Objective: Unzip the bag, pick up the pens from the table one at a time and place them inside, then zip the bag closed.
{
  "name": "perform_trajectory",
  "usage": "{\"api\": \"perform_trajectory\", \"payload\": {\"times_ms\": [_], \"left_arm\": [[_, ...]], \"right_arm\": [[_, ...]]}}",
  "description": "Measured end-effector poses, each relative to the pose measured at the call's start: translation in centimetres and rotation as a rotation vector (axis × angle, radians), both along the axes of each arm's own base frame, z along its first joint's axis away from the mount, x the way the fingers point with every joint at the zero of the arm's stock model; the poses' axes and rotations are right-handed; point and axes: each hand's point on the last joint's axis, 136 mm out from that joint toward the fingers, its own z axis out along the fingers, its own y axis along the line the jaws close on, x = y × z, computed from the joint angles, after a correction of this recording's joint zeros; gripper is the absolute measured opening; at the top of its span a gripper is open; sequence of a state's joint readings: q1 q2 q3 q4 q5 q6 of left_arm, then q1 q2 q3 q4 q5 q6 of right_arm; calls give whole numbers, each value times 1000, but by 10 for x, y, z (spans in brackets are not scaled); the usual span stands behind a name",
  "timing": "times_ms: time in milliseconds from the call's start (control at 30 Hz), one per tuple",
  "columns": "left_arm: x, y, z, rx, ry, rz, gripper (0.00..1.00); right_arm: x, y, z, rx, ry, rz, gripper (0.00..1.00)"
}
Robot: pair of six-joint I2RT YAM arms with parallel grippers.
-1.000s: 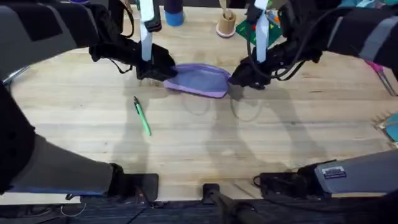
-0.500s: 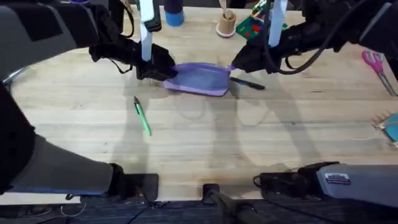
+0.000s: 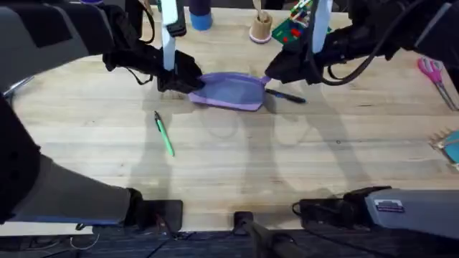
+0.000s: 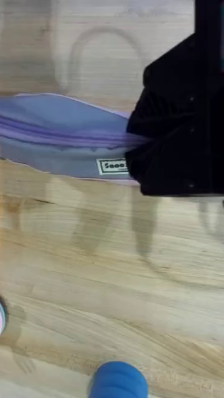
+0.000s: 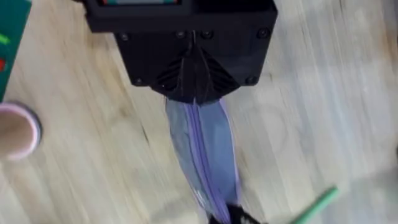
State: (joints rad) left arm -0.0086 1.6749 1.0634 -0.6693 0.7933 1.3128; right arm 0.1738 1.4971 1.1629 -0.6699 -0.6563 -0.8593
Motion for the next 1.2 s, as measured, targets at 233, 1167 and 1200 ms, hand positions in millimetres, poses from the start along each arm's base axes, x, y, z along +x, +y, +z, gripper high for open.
{"api": "perform_trajectory", "payload": {"times_ms": [233, 1167, 1200], "left_arm": [[0, 0, 0, 0, 0, 0, 43], [0, 0, 0, 0, 0, 0, 42], [0, 0, 0, 0, 0, 0, 42]], "right_arm": [[6, 28, 19, 96, -90, 82, 30], [-35, 6, 39, -119, -83, -55, 996], [-42, 3, 42, -136, -86, -61, 996]]}}
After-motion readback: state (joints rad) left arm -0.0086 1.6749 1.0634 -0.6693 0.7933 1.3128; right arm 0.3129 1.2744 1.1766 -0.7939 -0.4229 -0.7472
